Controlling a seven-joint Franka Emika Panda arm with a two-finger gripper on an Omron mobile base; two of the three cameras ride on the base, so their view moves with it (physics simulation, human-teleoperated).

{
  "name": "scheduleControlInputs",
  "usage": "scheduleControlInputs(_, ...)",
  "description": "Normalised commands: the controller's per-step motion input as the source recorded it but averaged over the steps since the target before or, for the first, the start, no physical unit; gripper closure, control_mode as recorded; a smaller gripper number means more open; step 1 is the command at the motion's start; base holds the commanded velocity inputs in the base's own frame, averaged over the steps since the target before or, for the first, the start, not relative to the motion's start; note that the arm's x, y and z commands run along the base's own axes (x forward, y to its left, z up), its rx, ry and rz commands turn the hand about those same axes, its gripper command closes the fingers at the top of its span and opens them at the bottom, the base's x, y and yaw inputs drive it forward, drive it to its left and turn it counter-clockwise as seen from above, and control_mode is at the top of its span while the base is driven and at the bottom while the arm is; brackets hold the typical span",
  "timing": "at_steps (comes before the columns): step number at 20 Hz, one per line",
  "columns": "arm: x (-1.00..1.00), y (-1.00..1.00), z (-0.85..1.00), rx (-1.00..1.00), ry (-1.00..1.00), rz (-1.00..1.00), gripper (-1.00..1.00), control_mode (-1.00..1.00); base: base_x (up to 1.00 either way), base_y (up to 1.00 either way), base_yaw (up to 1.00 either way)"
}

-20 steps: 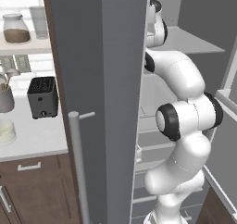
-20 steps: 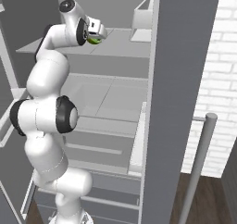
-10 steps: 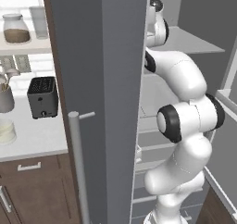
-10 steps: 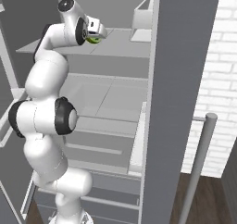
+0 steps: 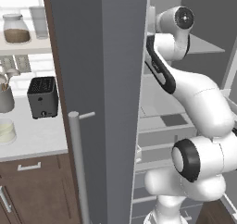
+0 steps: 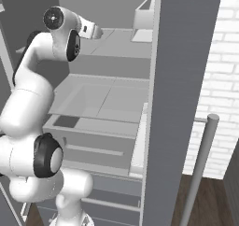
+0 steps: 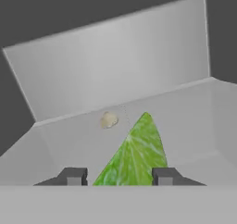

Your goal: Grab a lemon wedge from the fridge and one ice cube from the ice bowl, and put them in the glass of lemonade.

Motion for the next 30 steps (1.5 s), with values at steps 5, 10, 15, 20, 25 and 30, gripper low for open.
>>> scheduleControlInputs(5, -1.00, -0.21, 0.55, 0.25, -0.24, 0.00, 1.00, -1.00, 0.00, 0.00, 0.00)
scheduleControlInputs(10, -1.00, -0.10, 0.26, 0.14, 0.16, 0.00, 1.00, -1.00, 0.00, 0.00, 0.00)
scheduleControlInputs(15, -1.00, 0.00, -0.48, 0.10, 0.39, 0.00, 1.00, -1.00, 0.00, 0.00, 0.00)
scheduleControlInputs(20, -1.00, -0.06, -1.00, 0.01, 0.51, 0.00, 1.00, -1.00, 0.00, 0.00, 0.00)
scheduleControlInputs(25, -0.95, -0.65, -1.00, 0.09, 0.38, -0.01, 1.00, -1.00, 0.00, 0.00, 0.00)
scheduleControlInputs(30, -0.40, -0.67, -0.58, 0.11, 0.05, 0.00, 1.00, -1.00, 0.00, 0.00, 0.00)
